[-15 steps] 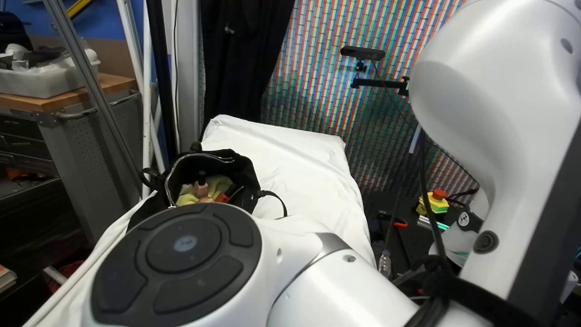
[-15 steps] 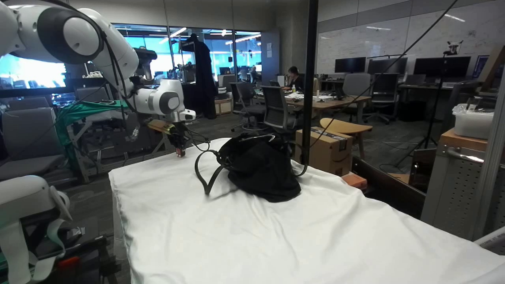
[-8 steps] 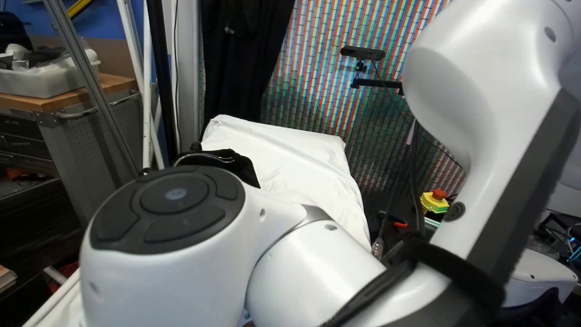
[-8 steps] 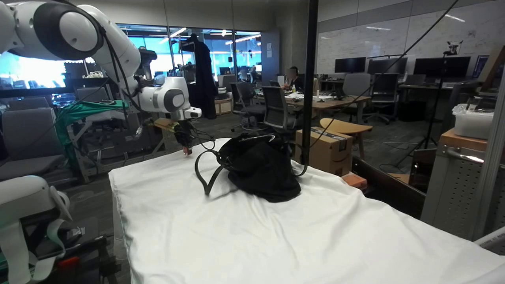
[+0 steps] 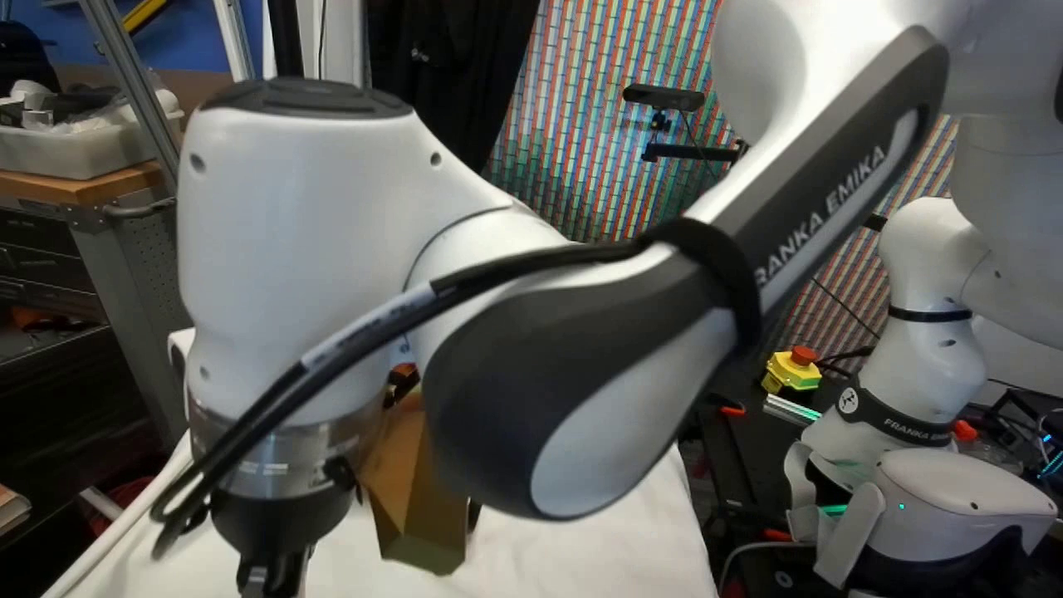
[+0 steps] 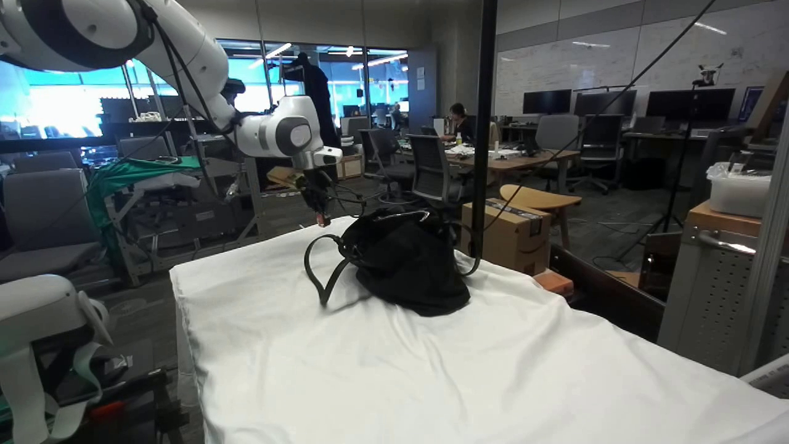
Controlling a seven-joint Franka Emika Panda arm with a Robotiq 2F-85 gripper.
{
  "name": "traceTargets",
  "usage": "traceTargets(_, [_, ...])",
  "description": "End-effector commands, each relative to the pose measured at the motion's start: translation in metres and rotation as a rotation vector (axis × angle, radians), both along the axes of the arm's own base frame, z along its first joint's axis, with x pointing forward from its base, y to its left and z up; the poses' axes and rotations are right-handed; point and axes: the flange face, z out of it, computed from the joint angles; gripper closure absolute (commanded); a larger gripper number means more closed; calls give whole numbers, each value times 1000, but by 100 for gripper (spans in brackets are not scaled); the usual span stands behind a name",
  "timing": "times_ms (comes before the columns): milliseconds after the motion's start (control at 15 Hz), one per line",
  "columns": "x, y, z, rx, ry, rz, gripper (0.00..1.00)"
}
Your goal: Pick up the nail polish bottles and place them in the black bag
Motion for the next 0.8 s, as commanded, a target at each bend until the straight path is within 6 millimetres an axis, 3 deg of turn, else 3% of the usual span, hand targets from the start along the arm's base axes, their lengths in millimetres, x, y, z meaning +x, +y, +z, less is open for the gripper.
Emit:
traceTargets(0, [16,-53,34,-1,-37,-79,85])
traceTargets(467, [66,-165,67,-18,-99,-266,85])
traceTargets(733, [80,-207,74,-31,-114,-342,85])
